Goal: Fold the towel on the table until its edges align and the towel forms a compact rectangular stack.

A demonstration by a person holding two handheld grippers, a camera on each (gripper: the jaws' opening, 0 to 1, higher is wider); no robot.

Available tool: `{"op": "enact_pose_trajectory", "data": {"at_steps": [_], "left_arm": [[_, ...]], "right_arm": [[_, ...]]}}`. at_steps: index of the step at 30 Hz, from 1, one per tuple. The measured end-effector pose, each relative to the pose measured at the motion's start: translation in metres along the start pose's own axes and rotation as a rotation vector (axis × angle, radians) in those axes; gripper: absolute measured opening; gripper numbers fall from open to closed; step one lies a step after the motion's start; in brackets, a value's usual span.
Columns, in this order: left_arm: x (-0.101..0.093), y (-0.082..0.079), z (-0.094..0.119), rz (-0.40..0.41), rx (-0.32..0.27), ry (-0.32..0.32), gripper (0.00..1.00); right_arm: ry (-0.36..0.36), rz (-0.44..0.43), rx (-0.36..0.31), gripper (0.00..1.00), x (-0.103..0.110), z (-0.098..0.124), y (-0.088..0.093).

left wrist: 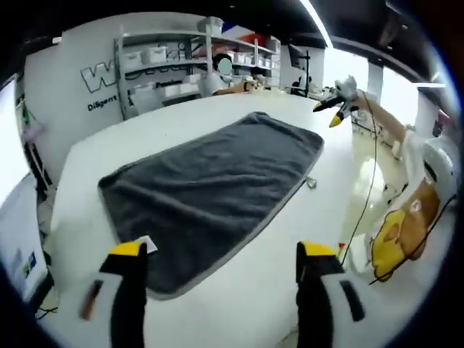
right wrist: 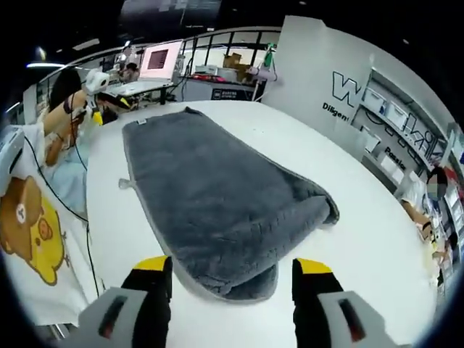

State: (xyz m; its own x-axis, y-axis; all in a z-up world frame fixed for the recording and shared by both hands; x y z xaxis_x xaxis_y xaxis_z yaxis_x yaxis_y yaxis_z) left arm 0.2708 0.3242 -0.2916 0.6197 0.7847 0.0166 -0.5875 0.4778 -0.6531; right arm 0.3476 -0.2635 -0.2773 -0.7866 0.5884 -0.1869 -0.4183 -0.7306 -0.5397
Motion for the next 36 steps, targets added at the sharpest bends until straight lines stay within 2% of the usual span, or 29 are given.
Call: {"op": "enact_pose_trajectory", "data": {"at_steps": [3,6,7,11,19,24,28,36], "left_arm": [[-0.003,0.004,0.001,0.031,0.01,0.01,0.99],[-0.004,0.007,0.002,0.055,0.016,0.013,0.99],[-0.005,0.008,0.002,0.062,0.02,0.011,0.99],[-0.006,0.007,0.004,0.069,0.022,0.003,0.99],[-0.006,0.008,0.007,0.07,0.004,-0.002,0.99],[-0.005,0.009,0.005,0.059,0.016,0.0,0.99],[-0.003,0.009,0.001,0.064,0.02,0.003,0.99],[-0.003,0.007,-0.006,0.057,0.038,0.012,0.99]], "right_arm": [[-0.005,-0.008,-0.002,0.85,0.003,0.002,0.007],[-0.045,-0.014,-0.008,0.98,0.007,0.004,0.012],[-0.053,-0.021,-0.001,0.99,0.009,0.004,0.013],[-0.048,-0.023,0.031,0.99,0.01,0.003,0.022],[-0.046,-0.06,0.033,0.99,0.003,0.004,0.03],[-0.044,-0.073,0.054,0.99,-0.002,0.004,0.039],[-0.034,-0.09,0.055,0.99,-0.012,0.002,0.044],[-0.023,-0.063,0.038,0.97,-0.043,-0.012,0.051]]}}
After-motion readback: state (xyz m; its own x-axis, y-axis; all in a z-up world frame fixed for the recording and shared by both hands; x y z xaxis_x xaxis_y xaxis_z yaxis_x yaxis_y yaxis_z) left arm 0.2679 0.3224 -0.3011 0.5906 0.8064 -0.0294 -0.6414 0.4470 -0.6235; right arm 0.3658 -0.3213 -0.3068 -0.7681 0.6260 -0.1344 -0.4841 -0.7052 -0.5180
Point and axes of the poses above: the point that each gripper's makers call its tool centre point, and the gripper's own axes: z roughly backward along the fingers, x roughly to its left, y roughly out of its underside, the point moved 8 cm from there along z, roughly backward along the fingers, and after that the axes turned 12 degrees about x, right-handed, at the moved point
